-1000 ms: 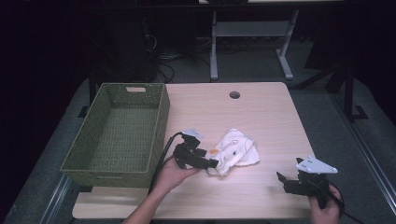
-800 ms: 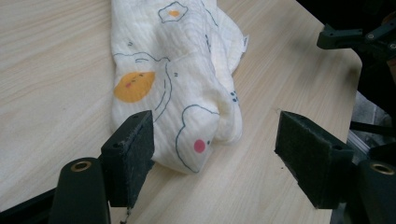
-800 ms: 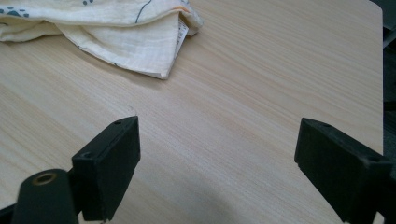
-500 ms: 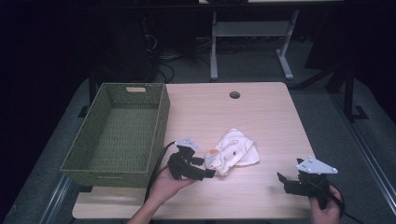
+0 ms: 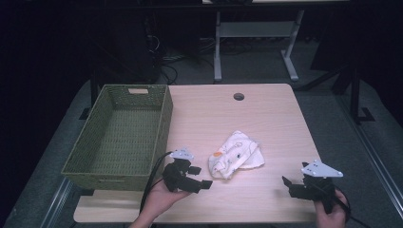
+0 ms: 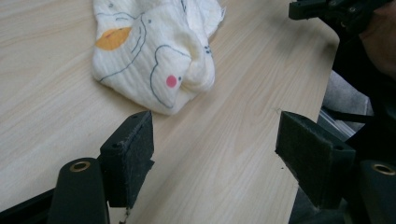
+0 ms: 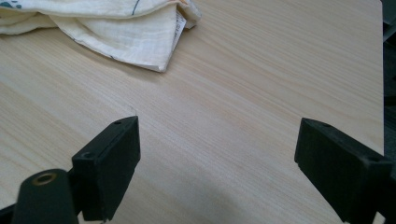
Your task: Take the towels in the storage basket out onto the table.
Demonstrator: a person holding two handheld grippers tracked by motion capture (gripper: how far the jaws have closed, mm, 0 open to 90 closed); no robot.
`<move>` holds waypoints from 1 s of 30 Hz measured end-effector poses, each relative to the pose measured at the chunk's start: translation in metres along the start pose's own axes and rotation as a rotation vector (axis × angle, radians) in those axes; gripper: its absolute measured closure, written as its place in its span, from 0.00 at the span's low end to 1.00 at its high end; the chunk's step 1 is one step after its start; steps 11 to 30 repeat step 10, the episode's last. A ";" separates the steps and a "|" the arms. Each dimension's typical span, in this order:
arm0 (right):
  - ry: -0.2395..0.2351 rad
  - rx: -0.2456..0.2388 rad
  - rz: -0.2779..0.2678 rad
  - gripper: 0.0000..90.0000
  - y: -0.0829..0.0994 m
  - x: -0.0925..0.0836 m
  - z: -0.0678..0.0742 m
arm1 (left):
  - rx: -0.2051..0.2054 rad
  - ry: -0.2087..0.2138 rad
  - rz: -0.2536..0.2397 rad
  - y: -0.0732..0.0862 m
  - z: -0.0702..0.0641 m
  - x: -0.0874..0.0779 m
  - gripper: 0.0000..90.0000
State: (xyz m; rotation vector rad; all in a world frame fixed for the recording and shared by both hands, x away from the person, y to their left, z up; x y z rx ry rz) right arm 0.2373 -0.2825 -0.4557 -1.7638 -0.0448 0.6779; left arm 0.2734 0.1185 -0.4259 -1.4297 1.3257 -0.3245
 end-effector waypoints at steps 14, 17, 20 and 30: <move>-0.011 0.009 0.004 0.15 0.006 0.004 0.002 | 0.024 0.001 0.014 0.020 -0.005 -0.002 0.30; -0.011 0.009 0.004 0.15 0.006 0.004 0.002 | 0.024 0.001 0.014 0.020 -0.005 -0.002 0.30; -0.011 0.009 0.004 0.15 0.006 0.004 0.002 | 0.024 0.001 0.014 0.020 -0.005 -0.002 0.30; -0.011 0.009 0.004 0.15 0.006 0.004 0.002 | 0.024 0.001 0.014 0.020 -0.005 -0.002 0.30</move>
Point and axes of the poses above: each handheld gripper's, and its own axes: x roughly forward along the jaws, y roughly out of its underside, z roughly to its left, the point moved 1 cm from there along x, roughly forward along the jaws, and after that the axes turned 15 degrees about -z, right-handed, at the moved point
